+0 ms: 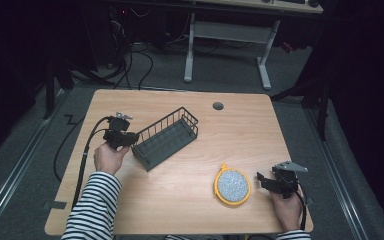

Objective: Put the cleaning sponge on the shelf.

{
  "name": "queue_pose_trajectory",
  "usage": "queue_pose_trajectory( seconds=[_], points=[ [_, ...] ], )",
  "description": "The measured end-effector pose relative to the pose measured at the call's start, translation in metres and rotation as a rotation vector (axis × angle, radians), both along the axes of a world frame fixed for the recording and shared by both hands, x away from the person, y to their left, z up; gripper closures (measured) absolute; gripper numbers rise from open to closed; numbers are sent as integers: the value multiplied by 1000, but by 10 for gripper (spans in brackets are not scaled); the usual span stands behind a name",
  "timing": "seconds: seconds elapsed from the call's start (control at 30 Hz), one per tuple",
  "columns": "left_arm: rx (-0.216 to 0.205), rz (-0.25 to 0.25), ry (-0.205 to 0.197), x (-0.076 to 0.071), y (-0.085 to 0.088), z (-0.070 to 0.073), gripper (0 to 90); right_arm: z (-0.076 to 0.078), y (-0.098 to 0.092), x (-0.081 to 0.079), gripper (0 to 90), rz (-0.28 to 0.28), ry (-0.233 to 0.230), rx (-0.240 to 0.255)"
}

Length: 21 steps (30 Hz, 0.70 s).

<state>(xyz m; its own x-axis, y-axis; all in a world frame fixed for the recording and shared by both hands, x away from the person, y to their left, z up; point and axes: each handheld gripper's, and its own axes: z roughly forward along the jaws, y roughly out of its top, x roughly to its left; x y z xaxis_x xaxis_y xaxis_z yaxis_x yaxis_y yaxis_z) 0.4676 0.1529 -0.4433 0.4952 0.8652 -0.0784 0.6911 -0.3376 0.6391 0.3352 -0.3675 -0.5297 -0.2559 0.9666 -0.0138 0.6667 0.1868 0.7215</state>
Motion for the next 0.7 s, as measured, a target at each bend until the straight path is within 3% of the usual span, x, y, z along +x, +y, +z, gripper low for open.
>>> queue_pose_trajectory(
  seconds=[0.7],
  points=[
    [-29,-63,-15,-19,-26,-2,762,0,0,0,308,0,-1,-1]
  ],
)
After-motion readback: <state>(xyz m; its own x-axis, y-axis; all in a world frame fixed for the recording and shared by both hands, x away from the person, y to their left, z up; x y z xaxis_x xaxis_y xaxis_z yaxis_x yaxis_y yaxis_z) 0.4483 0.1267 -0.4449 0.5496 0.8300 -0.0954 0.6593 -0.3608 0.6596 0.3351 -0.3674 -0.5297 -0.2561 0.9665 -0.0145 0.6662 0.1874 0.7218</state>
